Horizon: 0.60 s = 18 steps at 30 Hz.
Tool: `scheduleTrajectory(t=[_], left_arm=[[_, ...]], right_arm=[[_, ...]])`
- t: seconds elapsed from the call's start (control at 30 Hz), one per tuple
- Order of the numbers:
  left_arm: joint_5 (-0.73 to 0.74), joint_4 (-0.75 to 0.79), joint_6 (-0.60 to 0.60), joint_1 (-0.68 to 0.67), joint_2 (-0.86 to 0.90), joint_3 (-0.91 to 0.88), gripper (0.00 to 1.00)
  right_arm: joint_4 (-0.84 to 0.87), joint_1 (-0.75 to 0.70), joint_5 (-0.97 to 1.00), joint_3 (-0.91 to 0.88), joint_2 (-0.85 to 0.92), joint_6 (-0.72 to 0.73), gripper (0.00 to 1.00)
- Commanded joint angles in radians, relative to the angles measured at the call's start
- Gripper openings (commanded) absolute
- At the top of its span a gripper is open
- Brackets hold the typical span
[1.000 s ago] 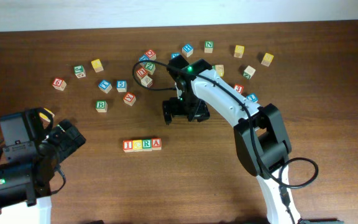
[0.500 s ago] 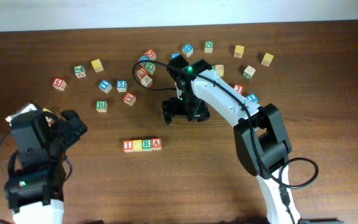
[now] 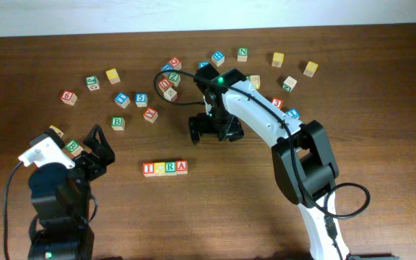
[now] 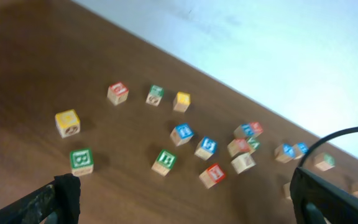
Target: Spell out ICRA
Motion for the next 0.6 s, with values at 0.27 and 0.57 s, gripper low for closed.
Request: scheduleTrajectory(t=[0.27, 0.57], left_arm=[[0.003, 0.347, 0.002, -0.010, -0.101, -0.139, 0.99], [0.003, 0.507, 0.002, -0.010, -0.220, -0.317, 0.99]], right_arm=[[0.000, 0.003, 0.005, 0.018, 0.016, -0.009, 0.98], [0.000, 0.003, 0.005, 0.018, 0.016, -0.009, 0.98]])
